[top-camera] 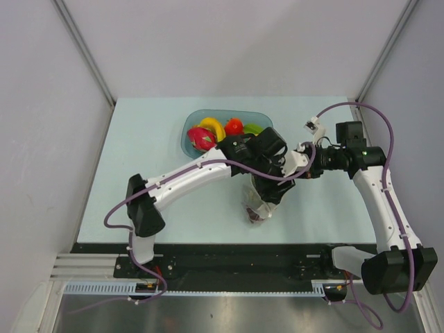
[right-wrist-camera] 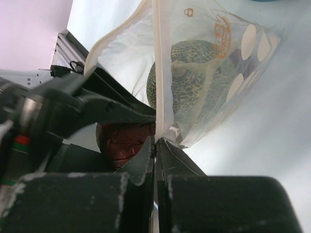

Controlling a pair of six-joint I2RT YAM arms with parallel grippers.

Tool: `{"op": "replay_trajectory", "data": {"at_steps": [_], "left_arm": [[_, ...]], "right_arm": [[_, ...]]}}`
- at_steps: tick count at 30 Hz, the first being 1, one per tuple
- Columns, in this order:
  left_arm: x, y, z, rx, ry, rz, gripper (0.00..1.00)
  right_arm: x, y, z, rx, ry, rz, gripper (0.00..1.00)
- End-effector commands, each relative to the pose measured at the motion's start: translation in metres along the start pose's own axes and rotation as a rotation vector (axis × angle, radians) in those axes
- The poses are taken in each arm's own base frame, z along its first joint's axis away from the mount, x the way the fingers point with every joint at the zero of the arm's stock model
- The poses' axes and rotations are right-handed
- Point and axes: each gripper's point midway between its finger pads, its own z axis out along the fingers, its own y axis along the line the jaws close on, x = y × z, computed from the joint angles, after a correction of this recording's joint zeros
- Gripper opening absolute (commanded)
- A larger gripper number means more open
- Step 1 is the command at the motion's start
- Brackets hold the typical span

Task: Place the food in the zip-top bag and seal the zipper
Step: Place the fake fruit in the zipper food storage bag.

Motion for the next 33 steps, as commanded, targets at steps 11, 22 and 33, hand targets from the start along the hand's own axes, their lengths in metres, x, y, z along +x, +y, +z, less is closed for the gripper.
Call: {"op": "replay_trajectory", "data": {"at_steps": [11, 22, 33], "left_arm": [[0.005, 0.024, -0.026, -0.205, 0.056, 0.031, 0.51], [0.017, -0.059, -0.032, 0.285, 0.149, 0.131, 0.48], [-0.027, -0.039, -0.062, 0.192, -0.044, 0.089, 0.58]], "right_arm": [[-0.012, 0.022, -0.010, -0.052, -0.052, -0.080, 0.00], [-0.020, 0.020, -0.006, -0.056, -0.061, -0.080, 0.00], [-0.016, 0.023, -0.003, -0.069, -0.043, -0.095, 0.00]]}}
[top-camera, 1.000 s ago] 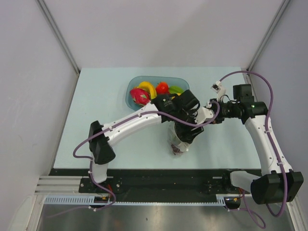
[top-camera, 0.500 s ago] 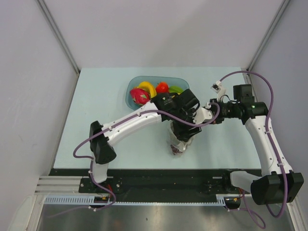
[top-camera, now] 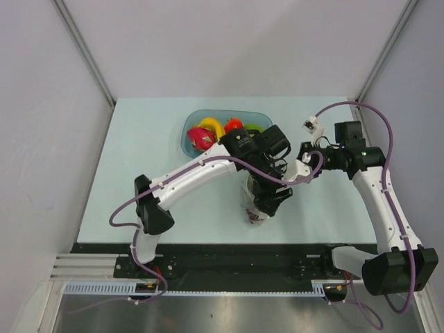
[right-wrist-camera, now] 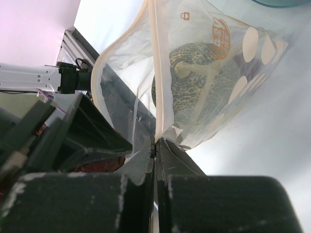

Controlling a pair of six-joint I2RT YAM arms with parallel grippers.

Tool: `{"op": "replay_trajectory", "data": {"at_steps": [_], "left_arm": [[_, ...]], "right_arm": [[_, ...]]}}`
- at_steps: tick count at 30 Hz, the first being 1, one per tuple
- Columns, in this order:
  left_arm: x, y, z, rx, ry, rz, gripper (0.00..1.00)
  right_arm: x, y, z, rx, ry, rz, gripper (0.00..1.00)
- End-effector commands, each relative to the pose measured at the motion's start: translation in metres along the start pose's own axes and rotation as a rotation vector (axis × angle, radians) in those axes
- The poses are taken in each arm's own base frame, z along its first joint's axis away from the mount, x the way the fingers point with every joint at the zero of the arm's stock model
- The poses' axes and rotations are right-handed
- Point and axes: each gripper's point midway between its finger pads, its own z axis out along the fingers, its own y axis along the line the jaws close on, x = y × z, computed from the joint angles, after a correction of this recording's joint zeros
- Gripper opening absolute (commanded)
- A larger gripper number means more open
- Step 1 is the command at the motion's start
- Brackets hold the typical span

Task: Place the food in the zip-top bag and seal the zipper
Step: Place the fake fruit in the zipper food storage bag.

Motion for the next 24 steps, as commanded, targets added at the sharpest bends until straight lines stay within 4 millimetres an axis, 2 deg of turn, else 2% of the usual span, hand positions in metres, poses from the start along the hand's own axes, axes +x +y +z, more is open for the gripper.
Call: {"op": "replay_trajectory", "data": {"at_steps": [1, 3, 6, 8, 11, 15, 16, 18, 21, 22, 23, 24], "left_arm": [[-0.048, 0.015, -0.052, -0.126, -0.239, 0.006, 0.57], [-0.053, 0.040, -0.071, -0.254, -0.279, -0.010, 0.57], [-0.055, 0.068, -0.081, -0.385, -0.287, -0.006, 0.61], [-0.056, 0.078, -0.082, -0.432, -0.295, 0.008, 0.64], [-0.052, 0.101, -0.083, -0.542, -0.286, 0.016, 0.72], [-0.047, 0.124, -0.088, -0.667, -0.280, 0.033, 0.91], [-0.051, 0.128, -0.096, -0.712, -0.299, 0.038, 0.93], [-0.052, 0.131, -0.099, -0.733, -0.308, 0.040, 1.00], [-0.060, 0.116, -0.111, -0.686, -0.365, 0.064, 1.00], [-0.067, 0.094, -0.122, -0.614, -0.425, 0.105, 1.00], [-0.067, 0.083, -0.126, -0.575, -0.443, 0.138, 1.00], [-0.057, 0.076, -0.119, -0.534, -0.418, 0.204, 0.99]], "right_arm": [[-0.014, 0.013, -0.004, -0.033, -0.038, -0.068, 0.00], [-0.013, 0.014, -0.003, -0.037, -0.033, -0.068, 0.00], [-0.013, 0.016, -0.003, -0.043, -0.033, -0.071, 0.00], [-0.013, 0.016, -0.002, -0.044, -0.033, -0.071, 0.00], [-0.015, 0.017, -0.003, -0.047, -0.037, -0.064, 0.00], [-0.018, 0.016, -0.001, -0.064, -0.044, -0.052, 0.00], [-0.019, 0.016, 0.000, -0.068, -0.042, -0.012, 0.00], [-0.022, 0.015, 0.002, -0.077, -0.046, -0.004, 0.00], [-0.027, 0.013, 0.003, -0.083, -0.045, 0.018, 0.00], [-0.027, 0.012, 0.002, -0.081, -0.042, 0.024, 0.00], [-0.028, 0.009, 0.003, -0.075, -0.042, 0.025, 0.00], [-0.029, 0.008, 0.002, -0.073, -0.043, 0.026, 0.00]]}}
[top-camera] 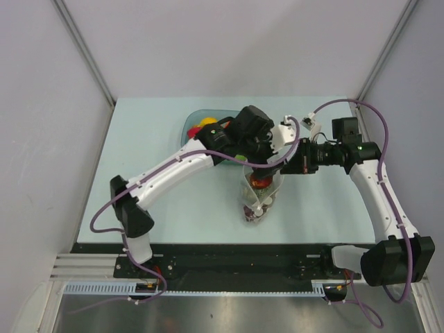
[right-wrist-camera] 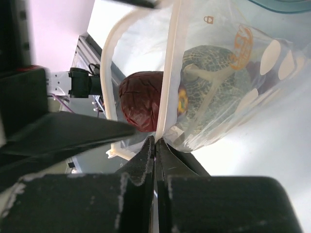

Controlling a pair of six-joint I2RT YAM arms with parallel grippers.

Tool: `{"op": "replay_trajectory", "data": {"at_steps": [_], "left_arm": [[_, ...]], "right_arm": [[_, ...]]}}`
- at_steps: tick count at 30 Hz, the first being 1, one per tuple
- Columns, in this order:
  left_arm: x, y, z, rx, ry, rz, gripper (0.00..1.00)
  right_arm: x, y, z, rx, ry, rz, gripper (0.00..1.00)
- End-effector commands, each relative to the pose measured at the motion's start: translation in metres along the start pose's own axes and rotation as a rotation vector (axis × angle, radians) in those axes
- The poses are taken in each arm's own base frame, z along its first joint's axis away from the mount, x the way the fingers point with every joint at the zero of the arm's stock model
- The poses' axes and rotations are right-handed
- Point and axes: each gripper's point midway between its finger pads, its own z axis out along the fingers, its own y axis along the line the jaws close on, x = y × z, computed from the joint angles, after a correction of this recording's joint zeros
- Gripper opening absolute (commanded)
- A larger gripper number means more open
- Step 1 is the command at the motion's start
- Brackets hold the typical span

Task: Place the food in the zip-top bag and seal the zipper
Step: Place the fake fruit in the zipper food storage bag, then adjust the zipper food storage bag at the center of the board.

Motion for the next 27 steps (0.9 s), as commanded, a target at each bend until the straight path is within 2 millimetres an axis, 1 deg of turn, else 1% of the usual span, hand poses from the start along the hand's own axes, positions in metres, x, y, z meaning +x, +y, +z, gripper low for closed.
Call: {"op": "replay_trajectory", "data": {"at_steps": [1, 2, 3, 4, 5, 6, 9, 11, 13, 14, 15, 17, 18, 19, 21, 22, 23, 24, 25, 26, 27], "left_arm": [[-0.038, -0.024, -0.078, 0.127, -0.249, 0.179, 0.98], [-0.042, -0.043, -0.100, 0.200, -0.310, 0.243, 0.96], [-0.025, -0.055, -0.101, 0.254, -0.299, 0.316, 0.93], [-0.020, -0.063, -0.107, 0.287, -0.309, 0.353, 0.92], [-0.019, -0.073, -0.121, 0.320, -0.350, 0.418, 0.91], [-0.006, -0.079, -0.117, 0.352, -0.327, 0.426, 0.90], [0.007, -0.086, -0.110, 0.379, -0.295, 0.483, 0.88], [0.008, -0.087, -0.104, 0.381, -0.287, 0.519, 0.88], [0.011, -0.089, -0.094, 0.377, -0.268, 0.558, 0.87], [0.013, -0.090, -0.090, 0.378, -0.261, 0.609, 0.85], [0.022, -0.092, -0.081, 0.387, -0.218, 0.629, 0.84], [0.033, -0.091, -0.071, 0.398, -0.176, 0.680, 0.79], [0.042, -0.093, -0.066, 0.413, -0.140, 0.688, 0.77], [0.051, -0.091, -0.057, 0.421, -0.095, 0.689, 0.75], [0.064, -0.089, -0.049, 0.428, -0.052, 0.703, 0.72], [0.072, -0.084, -0.043, 0.417, -0.014, 0.710, 0.71], [0.077, -0.083, -0.040, 0.418, -0.002, 0.733, 0.66], [0.086, -0.084, -0.037, 0.423, 0.020, 0.739, 0.63], [0.089, -0.083, -0.036, 0.420, 0.029, 0.748, 0.59], [0.088, -0.084, -0.038, 0.417, 0.017, 0.767, 0.49], [0.089, -0.087, -0.039, 0.422, 0.015, 0.772, 0.45]], "right_arm": [[-0.020, 0.009, -0.006, -0.030, -0.042, -0.027, 0.00], [-0.020, 0.009, -0.007, -0.032, -0.041, -0.020, 0.00], [-0.020, 0.008, -0.006, -0.034, -0.039, -0.018, 0.00], [-0.020, 0.009, -0.006, -0.035, -0.041, -0.022, 0.00], [-0.020, 0.009, -0.006, -0.036, -0.041, -0.022, 0.00], [-0.020, 0.010, -0.006, -0.037, -0.040, -0.026, 0.00], [-0.020, 0.011, -0.006, -0.039, -0.039, -0.038, 0.00], [-0.020, 0.012, -0.006, -0.041, -0.040, -0.041, 0.00], [-0.019, 0.013, -0.006, -0.044, -0.035, -0.044, 0.00], [-0.019, 0.013, -0.006, -0.043, -0.034, -0.049, 0.00], [-0.018, 0.015, -0.006, -0.044, -0.032, -0.053, 0.00], [-0.018, 0.015, -0.006, -0.042, -0.028, -0.063, 0.00], [-0.018, 0.015, -0.007, -0.041, -0.029, -0.065, 0.00], [-0.017, 0.015, -0.006, -0.041, -0.027, -0.067, 0.00], [-0.017, 0.016, -0.006, -0.041, -0.026, -0.076, 0.00], [-0.016, 0.017, -0.005, -0.041, -0.024, -0.078, 0.00], [-0.017, 0.017, -0.005, -0.041, -0.024, -0.081, 0.00], [-0.017, 0.018, -0.005, -0.042, -0.023, -0.083, 0.00], [-0.017, 0.018, -0.004, -0.042, -0.023, -0.084, 0.00], [-0.017, 0.018, -0.003, -0.042, -0.018, -0.084, 0.00], [-0.017, 0.018, -0.002, -0.042, -0.014, -0.086, 0.00]]}}
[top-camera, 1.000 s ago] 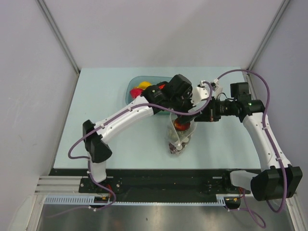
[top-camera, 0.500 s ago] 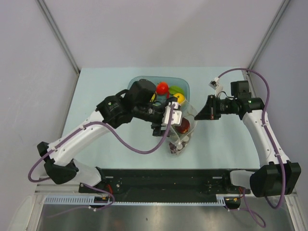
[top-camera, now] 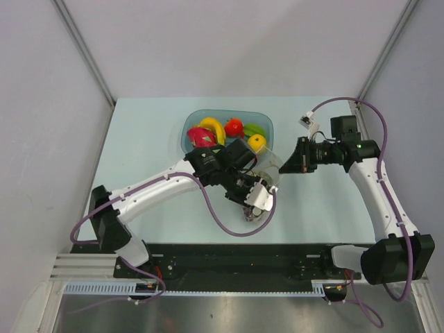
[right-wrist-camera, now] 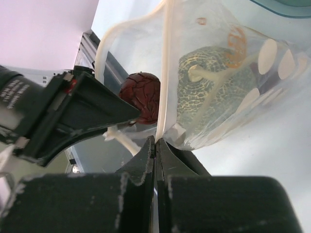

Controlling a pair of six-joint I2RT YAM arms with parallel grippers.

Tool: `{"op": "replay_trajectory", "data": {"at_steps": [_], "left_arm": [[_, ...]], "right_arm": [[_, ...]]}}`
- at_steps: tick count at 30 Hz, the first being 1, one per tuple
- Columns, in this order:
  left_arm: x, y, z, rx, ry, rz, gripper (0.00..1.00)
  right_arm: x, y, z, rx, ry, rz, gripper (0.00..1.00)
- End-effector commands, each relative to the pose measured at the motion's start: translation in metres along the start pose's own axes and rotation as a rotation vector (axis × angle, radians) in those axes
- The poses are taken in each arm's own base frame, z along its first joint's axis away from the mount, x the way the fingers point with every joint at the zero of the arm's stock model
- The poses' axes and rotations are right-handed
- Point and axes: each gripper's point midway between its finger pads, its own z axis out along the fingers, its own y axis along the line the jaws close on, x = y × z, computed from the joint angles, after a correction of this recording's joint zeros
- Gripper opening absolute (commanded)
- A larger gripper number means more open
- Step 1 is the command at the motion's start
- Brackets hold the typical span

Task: Place the food in the zip-top bag and seal the zipper
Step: Adjust the zipper food storage bag at the center of the board.

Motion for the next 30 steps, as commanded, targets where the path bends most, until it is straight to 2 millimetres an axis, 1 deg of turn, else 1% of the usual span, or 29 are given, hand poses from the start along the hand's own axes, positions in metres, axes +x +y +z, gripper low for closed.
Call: {"op": "replay_trajectory", "data": {"at_steps": [1, 2, 3, 5, 6, 7, 9, 11, 13, 14, 15, 16, 17, 18, 19, 20, 21, 22, 24, 25, 26, 27, 28, 29, 30], "left_arm": [[-0.001, -0.006, -0.007, -0.002, 0.016, 0.114, 0.39], [-0.009, -0.008, -0.012, -0.006, -0.008, 0.126, 0.23], [-0.021, -0.008, -0.015, -0.014, -0.029, 0.145, 0.14], [-0.041, -0.005, -0.024, -0.048, -0.072, 0.125, 0.02], [-0.058, 0.002, -0.031, -0.079, -0.113, 0.118, 0.01], [-0.069, 0.006, -0.036, -0.097, -0.145, 0.091, 0.00], [-0.082, 0.021, -0.041, -0.143, -0.184, 0.007, 0.00], [-0.081, 0.027, -0.036, -0.161, -0.176, -0.061, 0.00], [-0.070, 0.030, -0.023, -0.167, -0.136, -0.136, 0.00], [-0.068, 0.034, -0.020, -0.185, -0.134, -0.159, 0.00], [-0.058, 0.036, -0.012, -0.197, -0.103, -0.195, 0.00], [-0.055, 0.035, -0.007, -0.201, -0.100, -0.247, 0.00], [-0.051, 0.038, -0.003, -0.212, -0.100, -0.276, 0.00], [-0.048, 0.039, 0.000, -0.223, -0.094, -0.305, 0.00], [-0.049, 0.042, 0.004, -0.231, -0.110, -0.355, 0.00], [-0.045, 0.043, 0.008, -0.230, -0.110, -0.388, 0.00], [-0.046, 0.044, 0.008, -0.233, -0.119, -0.408, 0.00], [-0.048, 0.046, 0.011, -0.232, -0.138, -0.446, 0.00], [-0.049, 0.050, 0.011, -0.241, -0.163, -0.474, 0.00], [-0.053, 0.054, 0.012, -0.243, -0.190, -0.492, 0.00], [-0.056, 0.057, 0.011, -0.250, -0.204, -0.499, 0.00], [-0.060, 0.060, 0.011, -0.252, -0.226, -0.514, 0.00], [-0.066, 0.062, 0.012, -0.237, -0.245, -0.517, 0.00], [-0.068, 0.063, 0.013, -0.233, -0.255, -0.521, 0.00], [-0.071, 0.065, 0.013, -0.233, -0.265, -0.538, 0.00]], "right_arm": [[-0.015, 0.015, -0.004, -0.021, -0.028, -0.084, 0.00], [-0.016, 0.014, -0.002, -0.022, -0.024, -0.085, 0.00], [-0.017, 0.013, -0.001, -0.023, -0.021, -0.113, 0.00], [-0.024, 0.015, 0.001, -0.026, -0.028, -0.142, 0.00], [-0.024, 0.017, 0.006, -0.035, -0.016, -0.153, 0.00], [-0.031, 0.021, 0.006, -0.042, -0.028, -0.181, 0.00], [-0.037, 0.027, 0.015, -0.065, -0.021, -0.216, 0.00], [-0.044, 0.035, 0.018, -0.083, -0.025, -0.255, 0.00], [-0.046, 0.040, 0.024, -0.104, -0.011, -0.287, 0.00], [-0.048, 0.043, 0.023, -0.111, -0.013, -0.300, 0.02], [-0.046, 0.043, 0.023, -0.112, -0.005, -0.302, 0.08], [-0.045, 0.043, 0.021, -0.111, -0.006, -0.325, 0.26], [-0.043, 0.044, 0.019, -0.109, -0.001, -0.330, 0.35], [-0.038, 0.043, 0.016, -0.103, 0.010, -0.322, 0.44], [-0.038, 0.043, 0.009, -0.089, -0.005, -0.352, 0.59], [-0.036, 0.041, 0.003, -0.077, -0.009, -0.360, 0.64], [-0.030, 0.040, -0.003, -0.064, -0.004, -0.353, 0.68], [-0.032, 0.037, -0.019, -0.036, -0.046, -0.366, 0.71], [-0.021, 0.029, -0.035, 0.002, -0.052, -0.398, 0.73], [-0.018, 0.028, -0.050, 0.042, -0.086, -0.427, 0.74], [-0.009, 0.024, -0.055, 0.061, -0.076, -0.465, 0.75], [0.001, 0.018, -0.059, 0.075, -0.081, -0.458, 0.75], [0.010, 0.022, -0.068, 0.096, -0.110, -0.496, 0.74], [0.020, 0.024, -0.069, 0.094, -0.110, -0.545, 0.73], [0.034, 0.021, -0.065, 0.080, -0.101, -0.550, 0.70]]}}
